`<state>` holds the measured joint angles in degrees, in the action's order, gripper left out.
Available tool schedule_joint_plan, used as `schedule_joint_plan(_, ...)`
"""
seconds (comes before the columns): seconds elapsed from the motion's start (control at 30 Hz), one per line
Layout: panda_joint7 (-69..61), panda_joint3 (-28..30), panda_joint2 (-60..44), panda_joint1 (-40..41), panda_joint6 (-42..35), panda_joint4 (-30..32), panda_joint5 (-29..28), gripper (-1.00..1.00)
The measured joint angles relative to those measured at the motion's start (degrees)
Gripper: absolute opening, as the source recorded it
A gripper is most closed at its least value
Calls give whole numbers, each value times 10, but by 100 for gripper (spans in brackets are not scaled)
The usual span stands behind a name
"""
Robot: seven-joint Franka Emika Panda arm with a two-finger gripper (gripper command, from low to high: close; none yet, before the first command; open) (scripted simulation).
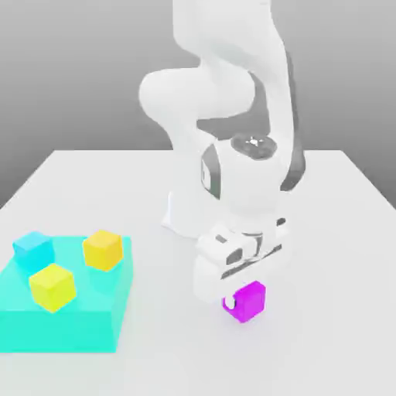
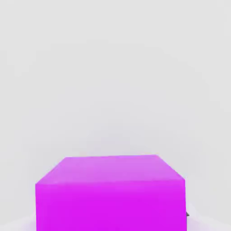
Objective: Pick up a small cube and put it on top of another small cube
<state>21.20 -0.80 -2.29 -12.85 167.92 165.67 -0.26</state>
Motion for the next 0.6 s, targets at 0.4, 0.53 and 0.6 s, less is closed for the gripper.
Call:
schedule_joint_plan(0.4,23,105,247,188,-258,-16,-73,-100)
schedule_joint_plan(0.53,24,144,325,271,-345,-25,-93,-100)
schedule_joint_plan(0.6,23,156,326,291,-342,-20,-98,-100)
